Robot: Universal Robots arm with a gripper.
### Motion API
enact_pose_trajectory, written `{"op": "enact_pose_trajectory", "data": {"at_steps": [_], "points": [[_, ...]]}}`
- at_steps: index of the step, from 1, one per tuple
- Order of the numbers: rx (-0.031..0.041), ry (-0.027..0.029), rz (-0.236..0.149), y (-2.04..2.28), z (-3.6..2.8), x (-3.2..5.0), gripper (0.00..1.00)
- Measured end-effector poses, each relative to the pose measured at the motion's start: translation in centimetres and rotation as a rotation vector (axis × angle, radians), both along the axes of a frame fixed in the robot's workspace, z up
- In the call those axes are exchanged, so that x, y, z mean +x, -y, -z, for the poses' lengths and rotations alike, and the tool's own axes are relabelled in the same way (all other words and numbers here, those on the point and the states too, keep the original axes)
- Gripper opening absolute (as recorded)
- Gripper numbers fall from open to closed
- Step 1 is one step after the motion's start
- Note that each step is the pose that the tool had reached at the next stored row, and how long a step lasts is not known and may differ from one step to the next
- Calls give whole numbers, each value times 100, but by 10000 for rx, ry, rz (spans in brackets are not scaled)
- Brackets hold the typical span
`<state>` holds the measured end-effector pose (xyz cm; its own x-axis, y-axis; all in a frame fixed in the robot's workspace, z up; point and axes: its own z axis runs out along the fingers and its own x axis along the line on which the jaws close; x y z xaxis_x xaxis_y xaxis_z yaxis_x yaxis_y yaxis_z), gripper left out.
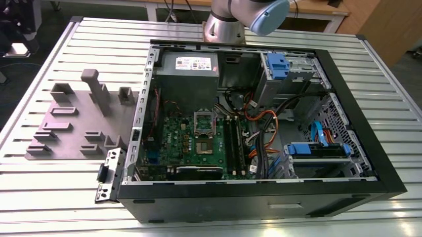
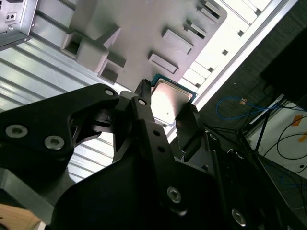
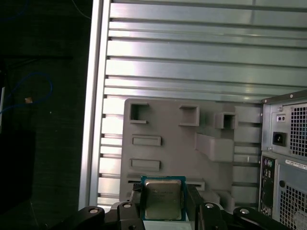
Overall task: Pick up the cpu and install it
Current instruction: 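Pick up the cpu and move it towards the insertion slot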
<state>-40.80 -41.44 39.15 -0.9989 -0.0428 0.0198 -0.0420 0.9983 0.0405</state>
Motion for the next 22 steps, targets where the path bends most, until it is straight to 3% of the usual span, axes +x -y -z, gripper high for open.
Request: {"op": "enact_pose_trajectory", "data": {"at_steps": [11,22], "points": [[0,0,0,0,0,90,45],[1,1,0,0,0,116,45]]}}
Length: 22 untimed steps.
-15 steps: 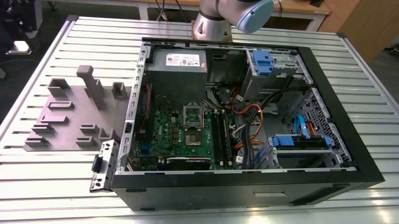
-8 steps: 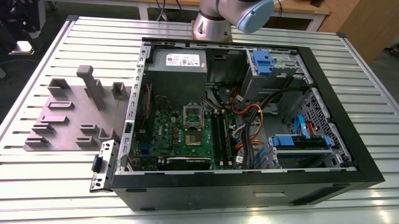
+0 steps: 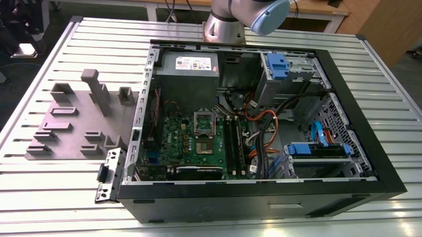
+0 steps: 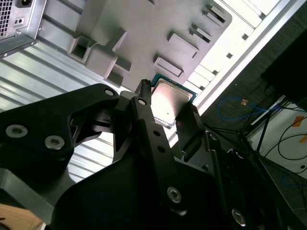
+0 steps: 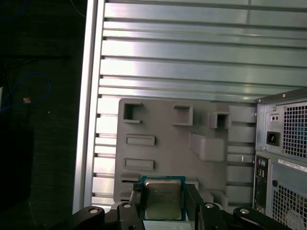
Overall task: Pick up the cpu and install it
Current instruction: 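Pick up the cpu and move it towards the insertion slot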
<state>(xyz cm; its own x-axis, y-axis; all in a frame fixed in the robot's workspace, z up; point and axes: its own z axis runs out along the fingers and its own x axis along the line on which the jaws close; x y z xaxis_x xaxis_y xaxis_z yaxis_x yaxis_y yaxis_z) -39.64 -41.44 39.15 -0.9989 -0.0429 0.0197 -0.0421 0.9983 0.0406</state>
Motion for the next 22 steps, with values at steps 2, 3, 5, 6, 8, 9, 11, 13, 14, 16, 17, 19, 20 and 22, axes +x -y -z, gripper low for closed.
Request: {"op": "enact_pose_trajectory", "data": {"at_steps": [2,3,5,6,8,9,11,13,14,16,17,19,20,22], "points": [[-1,-1,0,0,-1,4,45],[0,-1,0,0,0,6,45],[0,-1,0,0,0,10,45],[0,-1,0,0,0,12,45],[0,-1,0,0,0,16,45],[-1,-1,1,0,0,18,45],[0,-1,0,0,0,22,45],[-1,-1,0,0,-1,27,45],[-1,-1,0,0,-1,29,45],[0,-1,0,0,0,34,45],[0,-1,0,0,0,36,45],[0,-1,0,0,0,41,45],[-1,-1,0,0,-1,44,45],[0,-1,0,0,0,49,45]]}}
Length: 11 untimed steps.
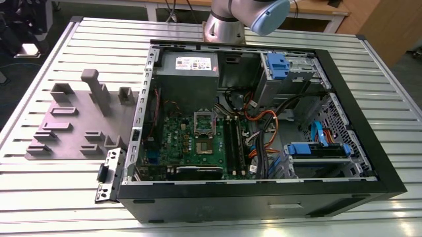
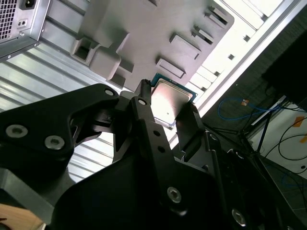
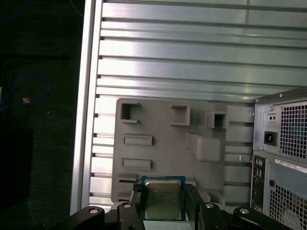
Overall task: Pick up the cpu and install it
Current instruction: 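Pick up the cpu and move it towards the insertion slot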
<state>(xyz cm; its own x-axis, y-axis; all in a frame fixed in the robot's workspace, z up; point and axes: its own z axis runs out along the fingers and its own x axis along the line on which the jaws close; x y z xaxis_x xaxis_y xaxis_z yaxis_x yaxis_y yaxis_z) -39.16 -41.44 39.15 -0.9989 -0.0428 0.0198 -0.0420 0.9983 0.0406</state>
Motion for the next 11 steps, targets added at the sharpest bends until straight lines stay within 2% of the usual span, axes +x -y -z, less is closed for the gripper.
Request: {"op": "enact_pose_trajectory", "data": {"at_steps": [11], "points": [[0,1,0,0,0,39,45]]}}
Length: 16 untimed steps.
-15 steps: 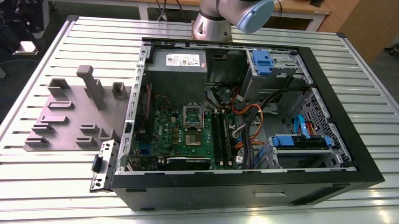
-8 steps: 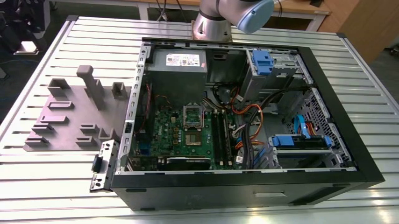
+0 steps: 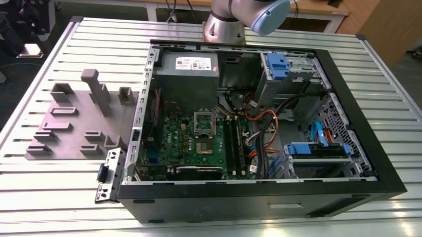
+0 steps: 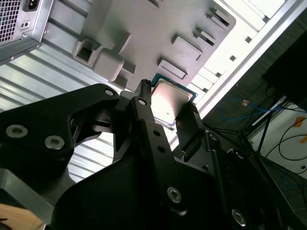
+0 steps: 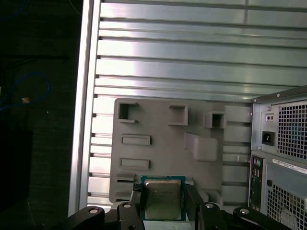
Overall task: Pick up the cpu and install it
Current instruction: 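Pick up the cpu and move it towards the insertion slot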
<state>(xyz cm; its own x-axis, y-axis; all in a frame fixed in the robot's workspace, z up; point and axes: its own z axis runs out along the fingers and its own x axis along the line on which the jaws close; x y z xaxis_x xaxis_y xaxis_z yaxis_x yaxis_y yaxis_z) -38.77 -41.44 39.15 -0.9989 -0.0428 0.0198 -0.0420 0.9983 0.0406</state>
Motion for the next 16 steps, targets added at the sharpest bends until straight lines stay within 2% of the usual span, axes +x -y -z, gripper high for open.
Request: {"op": "enact_pose_trajectory", "data": {"at_steps": [16], "points": [[0,0,0,0,0,37,45]]}}
